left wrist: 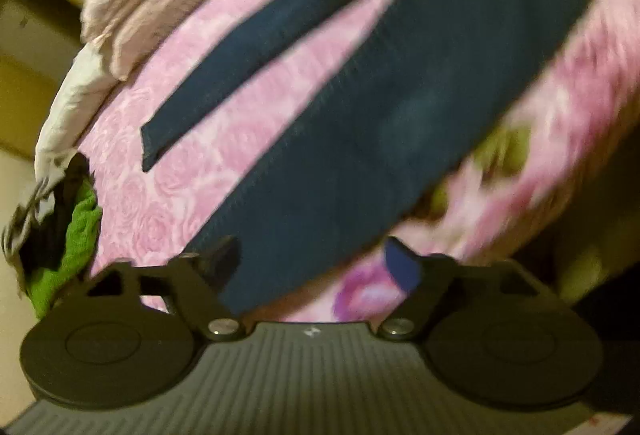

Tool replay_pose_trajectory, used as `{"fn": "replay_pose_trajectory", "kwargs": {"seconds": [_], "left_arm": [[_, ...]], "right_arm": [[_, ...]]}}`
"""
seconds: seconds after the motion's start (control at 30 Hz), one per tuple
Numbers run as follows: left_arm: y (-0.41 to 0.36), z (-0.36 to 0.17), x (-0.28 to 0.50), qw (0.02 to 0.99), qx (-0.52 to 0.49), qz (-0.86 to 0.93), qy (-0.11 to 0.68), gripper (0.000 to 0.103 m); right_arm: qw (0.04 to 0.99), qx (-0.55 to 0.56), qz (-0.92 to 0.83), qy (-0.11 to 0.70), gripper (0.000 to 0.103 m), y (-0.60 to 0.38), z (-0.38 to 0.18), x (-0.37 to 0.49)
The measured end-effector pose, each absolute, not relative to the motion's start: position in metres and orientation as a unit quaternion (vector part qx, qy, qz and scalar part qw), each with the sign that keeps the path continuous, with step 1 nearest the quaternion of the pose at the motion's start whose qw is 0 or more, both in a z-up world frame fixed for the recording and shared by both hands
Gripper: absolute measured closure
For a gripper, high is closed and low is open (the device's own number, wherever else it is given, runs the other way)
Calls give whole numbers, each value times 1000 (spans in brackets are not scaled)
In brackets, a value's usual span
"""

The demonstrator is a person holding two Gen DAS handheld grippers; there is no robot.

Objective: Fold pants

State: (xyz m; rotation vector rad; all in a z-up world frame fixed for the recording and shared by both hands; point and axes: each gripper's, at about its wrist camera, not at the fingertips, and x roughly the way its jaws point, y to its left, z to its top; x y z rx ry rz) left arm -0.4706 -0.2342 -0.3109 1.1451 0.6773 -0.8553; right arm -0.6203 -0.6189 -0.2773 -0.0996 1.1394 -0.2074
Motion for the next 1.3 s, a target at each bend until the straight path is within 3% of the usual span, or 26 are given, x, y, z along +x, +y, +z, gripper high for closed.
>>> {"fn": "replay_pose_trajectory", "kwargs": {"seconds": [0.13, 0.23, 0.37, 0.67, 1.03, 1.1, 1.2, 1.27, 1.3], "left_arm": [[-217, -354, -460, 672, 569, -382, 280, 40], [-205, -385, -450, 647, 613, -382, 246, 54], [-197, -409, -428, 637, 639, -376, 212, 64], [-180, -402, -385, 630, 649, -380, 193, 95], [-202, -342, -351, 687, 569, -373, 254, 99], [-208, -336, -349, 685, 574, -372, 252, 99], [-214, -332, -348, 684, 576, -367, 257, 99], [-216, -331, -349, 681, 580, -364, 258, 99], [-217, -329, -350, 679, 583, -363, 258, 99]], "right_arm": [[844, -72, -78, 526, 24, -609, -299, -599], [846, -85, -59, 523, 27, -600, -319, -580], [849, -105, -32, 518, 27, -585, -343, -561], [838, -178, -42, 514, 28, -581, -374, -577], [767, -363, -51, 527, 29, -645, -424, -638], [763, -382, -51, 520, 34, -656, -433, -642], [760, -413, -38, 499, 49, -666, -441, -648], [752, -428, -36, 501, 71, -673, -444, -649], [748, -427, -39, 506, 75, -677, -443, -649]]}}
